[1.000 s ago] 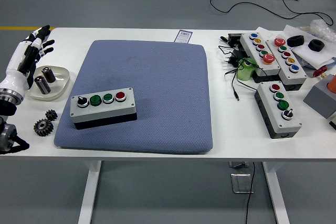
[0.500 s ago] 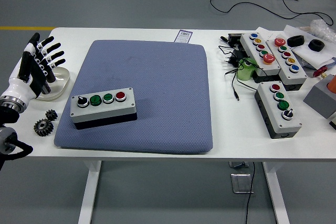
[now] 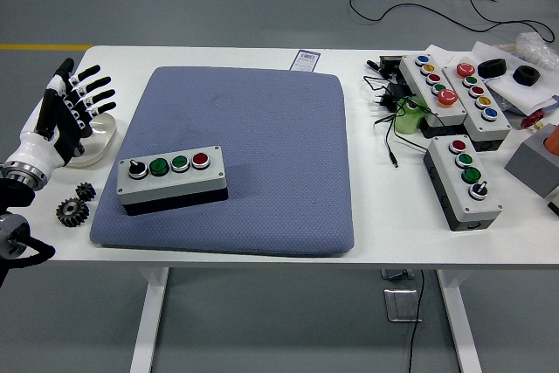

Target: Pick up the button,place it on the desk,press the button,press the button

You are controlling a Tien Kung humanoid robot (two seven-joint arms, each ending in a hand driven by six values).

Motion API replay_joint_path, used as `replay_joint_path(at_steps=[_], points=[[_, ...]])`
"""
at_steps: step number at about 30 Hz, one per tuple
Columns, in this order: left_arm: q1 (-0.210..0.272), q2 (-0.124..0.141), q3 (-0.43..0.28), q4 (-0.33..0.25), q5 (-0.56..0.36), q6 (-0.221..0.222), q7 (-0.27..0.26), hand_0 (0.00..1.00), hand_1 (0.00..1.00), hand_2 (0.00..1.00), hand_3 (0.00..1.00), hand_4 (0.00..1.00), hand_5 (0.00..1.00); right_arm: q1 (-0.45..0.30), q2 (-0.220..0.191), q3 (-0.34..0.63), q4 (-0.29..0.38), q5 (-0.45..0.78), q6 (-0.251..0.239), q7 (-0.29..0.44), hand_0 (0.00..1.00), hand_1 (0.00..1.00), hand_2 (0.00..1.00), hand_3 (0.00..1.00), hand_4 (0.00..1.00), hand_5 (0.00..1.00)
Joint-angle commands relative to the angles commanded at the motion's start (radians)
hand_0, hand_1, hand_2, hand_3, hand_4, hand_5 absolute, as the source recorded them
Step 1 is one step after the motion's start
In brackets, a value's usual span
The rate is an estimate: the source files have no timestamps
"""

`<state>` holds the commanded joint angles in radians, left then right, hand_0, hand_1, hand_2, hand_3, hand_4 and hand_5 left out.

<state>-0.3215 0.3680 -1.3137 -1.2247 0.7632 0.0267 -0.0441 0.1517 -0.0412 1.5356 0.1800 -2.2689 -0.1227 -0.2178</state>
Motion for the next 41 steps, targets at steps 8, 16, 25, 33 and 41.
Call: replay_joint_path(at_steps=[8,16,25,33,41], points=[[0.006,-0.005,0.001,0.007,0.007,-0.002,0.000,0.733,0.806,0.809,0.809,0.716,0.998,-0.005,0.000,-0.001,0.000,0.000,0.000,0.001,0.673,0.658,0.674,0.624,0.310,0.173],[0.006,-0.007,0.003,0.008,0.014,0.002,0.001,0.734,0.812,0.815,0.808,0.718,0.998,-0.009,0.002,0.002,0.000,0.000,0.000,0.002,0.673,0.658,0.674,0.624,0.310,0.173],[0.016,-0.003,-0.016,-0.008,0.027,0.004,0.001,0.735,0.809,0.817,0.805,0.720,0.998,-0.003,0.003,-0.011,0.000,0.000,-0.001,0.007,0.673,0.658,0.674,0.624,0.310,0.173],[0.020,-0.007,-0.035,-0.008,0.033,0.003,0.003,0.734,0.806,0.816,0.798,0.720,0.998,0.006,0.003,-0.017,0.000,0.002,-0.003,0.010,0.673,0.658,0.674,0.624,0.310,0.173],[0.016,-0.006,-0.035,-0.008,0.029,0.002,-0.003,0.736,0.806,0.817,0.798,0.722,0.998,0.009,0.003,-0.021,0.000,0.001,-0.002,0.010,0.673,0.658,0.674,0.624,0.310,0.173]])
